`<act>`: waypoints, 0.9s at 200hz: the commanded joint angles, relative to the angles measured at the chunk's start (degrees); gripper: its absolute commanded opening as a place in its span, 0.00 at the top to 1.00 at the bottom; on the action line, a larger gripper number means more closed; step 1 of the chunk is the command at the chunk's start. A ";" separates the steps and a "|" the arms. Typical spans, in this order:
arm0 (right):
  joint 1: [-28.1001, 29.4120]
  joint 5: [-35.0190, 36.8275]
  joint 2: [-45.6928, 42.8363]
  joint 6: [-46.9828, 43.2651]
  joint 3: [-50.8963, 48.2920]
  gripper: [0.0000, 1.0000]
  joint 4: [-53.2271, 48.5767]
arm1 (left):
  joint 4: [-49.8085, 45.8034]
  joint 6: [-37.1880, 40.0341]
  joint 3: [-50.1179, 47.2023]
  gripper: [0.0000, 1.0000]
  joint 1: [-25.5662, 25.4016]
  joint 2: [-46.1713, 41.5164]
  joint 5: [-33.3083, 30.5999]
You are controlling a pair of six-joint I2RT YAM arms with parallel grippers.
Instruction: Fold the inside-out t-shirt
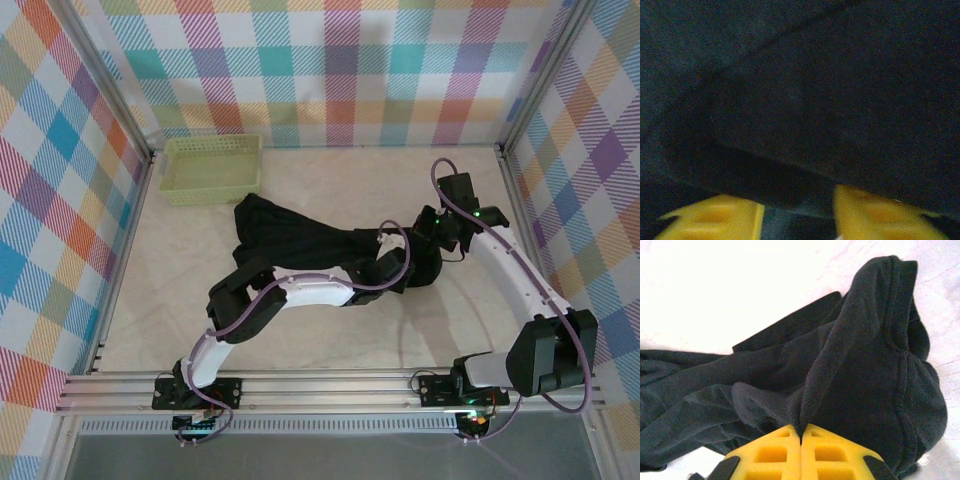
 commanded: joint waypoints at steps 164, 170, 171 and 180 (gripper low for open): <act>-6.18 0.90 9.05 -9.68 6.07 0.43 0.73 | 7.51 3.99 -20.70 0.55 5.07 -18.43 3.63; -6.57 -0.98 7.75 -9.87 4.06 0.45 1.45 | 6.91 4.09 -20.43 0.53 5.58 -18.27 4.39; -6.59 -1.28 7.52 -9.87 3.72 0.46 1.52 | 6.88 4.09 -20.39 0.53 5.65 -18.27 4.49; -6.82 -3.55 5.89 -10.52 1.16 0.50 2.04 | 5.95 4.21 -19.89 0.51 6.23 -17.99 5.38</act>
